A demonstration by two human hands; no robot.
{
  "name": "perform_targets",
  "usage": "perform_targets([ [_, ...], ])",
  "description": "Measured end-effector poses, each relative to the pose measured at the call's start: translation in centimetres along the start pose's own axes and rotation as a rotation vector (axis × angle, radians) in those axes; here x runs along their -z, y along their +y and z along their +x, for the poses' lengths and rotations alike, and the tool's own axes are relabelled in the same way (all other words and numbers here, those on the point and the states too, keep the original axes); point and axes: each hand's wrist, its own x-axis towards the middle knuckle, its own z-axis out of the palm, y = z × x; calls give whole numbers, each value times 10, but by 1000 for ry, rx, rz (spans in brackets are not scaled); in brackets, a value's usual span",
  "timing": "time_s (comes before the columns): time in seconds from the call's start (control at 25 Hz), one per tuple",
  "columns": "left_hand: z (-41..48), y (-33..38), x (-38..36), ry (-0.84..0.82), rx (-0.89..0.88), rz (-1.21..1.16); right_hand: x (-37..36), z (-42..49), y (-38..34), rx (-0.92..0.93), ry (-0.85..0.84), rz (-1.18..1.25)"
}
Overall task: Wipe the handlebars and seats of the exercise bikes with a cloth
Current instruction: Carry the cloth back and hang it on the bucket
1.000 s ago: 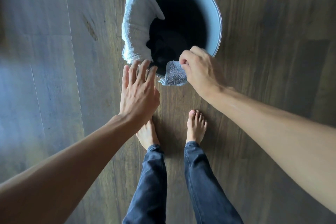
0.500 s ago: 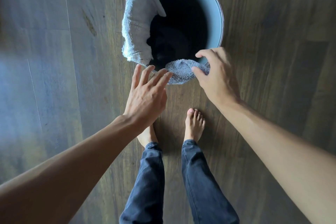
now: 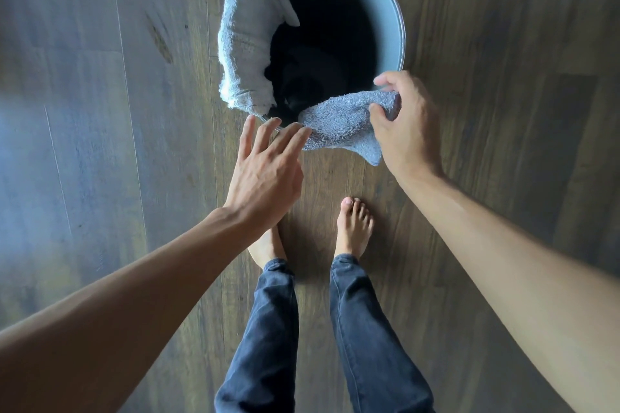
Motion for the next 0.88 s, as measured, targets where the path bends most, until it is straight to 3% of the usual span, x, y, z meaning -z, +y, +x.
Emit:
perform_targets([
  [0.28,0,-1,0,-11,19,-20,-2,8,-7,90,-52,-180],
  [0.52,1,-6,2,28,70,37,-26,-15,5,256,-360,-344],
  [0.68,1,-20,5,-6,55,97,-27,-12,2,342,-334,-583],
  [0.88,1,-20,3,-49,49,119,-28,-8,-5,311,-373,-631],
])
